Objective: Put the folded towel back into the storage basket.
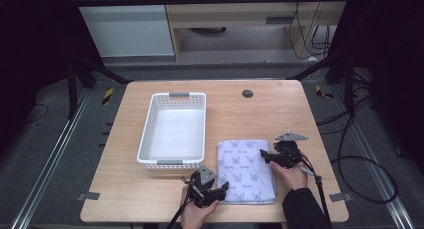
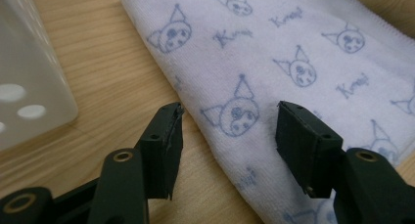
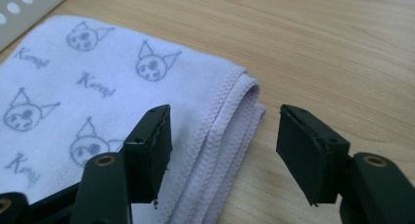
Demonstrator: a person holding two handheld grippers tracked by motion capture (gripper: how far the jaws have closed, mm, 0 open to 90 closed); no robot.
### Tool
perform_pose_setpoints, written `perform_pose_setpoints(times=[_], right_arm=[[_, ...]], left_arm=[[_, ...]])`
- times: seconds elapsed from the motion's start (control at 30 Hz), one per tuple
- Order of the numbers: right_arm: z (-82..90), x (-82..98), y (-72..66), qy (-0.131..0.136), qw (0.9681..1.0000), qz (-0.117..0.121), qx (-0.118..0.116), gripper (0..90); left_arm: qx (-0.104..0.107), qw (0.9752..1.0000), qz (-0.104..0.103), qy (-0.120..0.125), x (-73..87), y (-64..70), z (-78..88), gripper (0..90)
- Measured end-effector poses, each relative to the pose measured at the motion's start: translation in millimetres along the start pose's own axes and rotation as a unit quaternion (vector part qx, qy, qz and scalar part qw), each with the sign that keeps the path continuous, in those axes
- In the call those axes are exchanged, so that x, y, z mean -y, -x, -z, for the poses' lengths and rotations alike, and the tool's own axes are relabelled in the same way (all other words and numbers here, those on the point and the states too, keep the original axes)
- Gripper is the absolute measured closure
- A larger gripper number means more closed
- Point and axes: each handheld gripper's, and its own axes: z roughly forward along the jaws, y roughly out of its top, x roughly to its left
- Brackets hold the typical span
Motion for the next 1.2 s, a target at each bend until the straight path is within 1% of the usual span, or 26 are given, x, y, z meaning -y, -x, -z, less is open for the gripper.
perform_pose_setpoints(times=[0.1,0.2,0.3,0.37,0.43,0.47,0.57,0.7,0.83,0.9,0.93,0.97,1.0,1.03,1.07,1.13,1.2], right_arm=[[-3.7,1.4,-0.1,-0.006,0.9999,0.007,0.004,37.7],[-6.1,2.7,0.8,-0.011,0.9999,-0.002,0.0,38.3],[-8.4,4.0,1.5,-0.015,0.9999,-0.002,0.001,38.6],[-9.7,4.5,1.8,-0.016,0.9999,-0.004,-0.002,39.3],[-10.7,4.8,2.1,-0.02,0.9997,-0.011,-0.007,41.6],[-10.9,4.8,2.4,-0.022,0.9995,-0.017,-0.012,42.9],[-13.5,5.5,3.7,-0.025,0.9991,-0.025,-0.022,45.4],[-14.7,6.4,6.6,-0.031,0.997,-0.056,-0.044,52.0],[-14.4,6.4,5.3,-0.034,0.9961,-0.065,-0.05,58.6],[-14.3,6.2,5.0,-0.034,0.9958,-0.066,-0.053,61.8],[-14.4,6.2,5.2,-0.034,0.9955,-0.067,-0.058,66.1],[-14.3,6.2,5.1,-0.034,0.995,-0.07,-0.063,68.1],[-14.3,6.2,5.1,-0.034,0.995,-0.07,-0.063,68.1],[-13.8,5.7,4.7,-0.032,0.995,-0.068,-0.065,70.8],[-13.7,5.6,4.5,-0.031,0.9952,-0.064,-0.067,71.6],[-13.0,5.0,5.3,-0.031,0.9952,-0.061,-0.07,73.4],[-12.2,4.5,5.3,-0.029,0.9951,-0.061,-0.072,74.4]], left_arm=[[-0.001,1.0,0.004,0.001,1.0,0.7,-1.7,42.7],[-0.002,1.0,0.003,-0.004,1.1,1.2,-3.2,42.8],[0.0,1.0,0.007,-0.006,0.8,1.0,-4.4,42.7],[-0.003,0.9999,0.005,-0.01,-0.1,1.7,-4.6,42.7],[-0.008,0.9999,0.002,-0.013,-0.9,3.3,-5.1,42.9],[-0.008,0.9999,0.002,-0.014,-1.1,4.0,-5.3,43.2],[-0.005,0.9998,0.005,-0.017,-1.7,6.2,-5.4,47.4],[0.001,0.9997,0.011,-0.022,-3.3,6.2,-5.6,52.4],[0.005,0.9995,0.022,-0.023,-4.4,6.3,-6.4,57.6],[0.007,0.9994,0.026,-0.022,-4.2,5.2,-6.3,60.8],[0.009,0.9994,0.029,-0.02,-4.0,4.6,-6.3,62.7],[0.011,0.9993,0.032,-0.017,-3.7,4.1,-6.2,64.8],[0.011,0.9993,0.032,-0.017,-3.7,4.1,-6.2,66.3],[0.013,0.9992,0.036,-0.012,-3.2,3.4,-5.9,68.1],[0.013,0.9992,0.036,-0.012,-3.2,3.4,-5.9,69.5],[0.012,0.9992,0.037,-0.005,-2.7,3.9,-5.4,71.7],[0.016,0.9992,0.037,0.006,-1.8,3.5,-4.4,73.9]])
